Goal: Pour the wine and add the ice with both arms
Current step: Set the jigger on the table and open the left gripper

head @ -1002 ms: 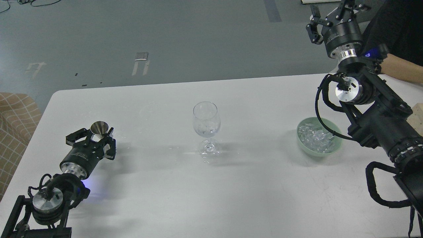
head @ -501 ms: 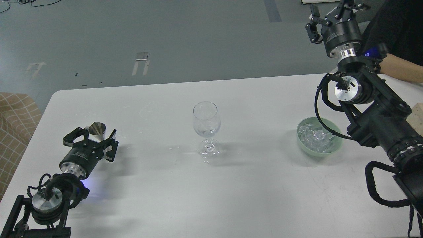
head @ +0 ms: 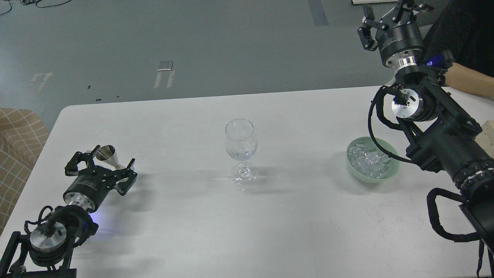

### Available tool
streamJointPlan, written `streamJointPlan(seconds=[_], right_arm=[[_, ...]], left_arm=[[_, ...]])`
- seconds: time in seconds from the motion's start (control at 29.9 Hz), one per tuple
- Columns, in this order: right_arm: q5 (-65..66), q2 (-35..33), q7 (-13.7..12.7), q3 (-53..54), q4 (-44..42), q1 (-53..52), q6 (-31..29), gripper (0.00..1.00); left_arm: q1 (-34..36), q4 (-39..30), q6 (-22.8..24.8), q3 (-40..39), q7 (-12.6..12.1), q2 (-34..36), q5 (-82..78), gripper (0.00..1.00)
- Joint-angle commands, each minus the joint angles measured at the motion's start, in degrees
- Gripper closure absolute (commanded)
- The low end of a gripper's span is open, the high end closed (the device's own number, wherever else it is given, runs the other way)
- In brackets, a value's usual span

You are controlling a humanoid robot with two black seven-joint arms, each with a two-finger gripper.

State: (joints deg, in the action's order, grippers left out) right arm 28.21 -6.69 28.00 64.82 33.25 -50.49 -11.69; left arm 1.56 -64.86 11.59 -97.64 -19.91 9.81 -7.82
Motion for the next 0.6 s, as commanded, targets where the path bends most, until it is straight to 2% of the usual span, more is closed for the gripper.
streamJointPlan(seconds=[0.0, 0.13, 0.37, 0.43, 0.47, 0.57], right_arm=[[0.0, 0.09, 0.0, -0.04, 0.06, 0.12, 0.0, 0.0], [0.0, 0.01, 0.0, 0.04, 0.06, 0.12, 0.0, 0.0], [0.0, 0.01, 0.0, 0.04, 0.15, 0.21, 0.0, 0.0], [-0.09, 0.01, 0.0, -0.04, 0.15, 0.21, 0.0, 0.0], [0.0, 0.01, 0.0, -0.04, 0.15, 0.3, 0.0, 0.0], [0.0, -0.17, 0.0, 0.05, 0.15, 0.21, -0.09, 0.0]], left_arm=[[-1.64, 0.0, 2.2, -0.26, -0.21, 0.38, 0.0, 0.02], [-4.45, -0.09, 7.21, -1.49, -1.7, 1.7, 0.09, 0.02], [-8.49, -0.27, 11.86, -6.23, -6.88, 1.88, 1.67, 0.02], [-9.11, -0.27, 13.62, -7.47, -7.59, 1.88, 1.67, 0.02], [-9.64, -0.27, 15.98, -8.78, -8.09, 1.88, 1.67, 0.02], [-10.17, 0.08, 16.41, -11.77, -7.86, 2.75, 1.58, 0.02]])
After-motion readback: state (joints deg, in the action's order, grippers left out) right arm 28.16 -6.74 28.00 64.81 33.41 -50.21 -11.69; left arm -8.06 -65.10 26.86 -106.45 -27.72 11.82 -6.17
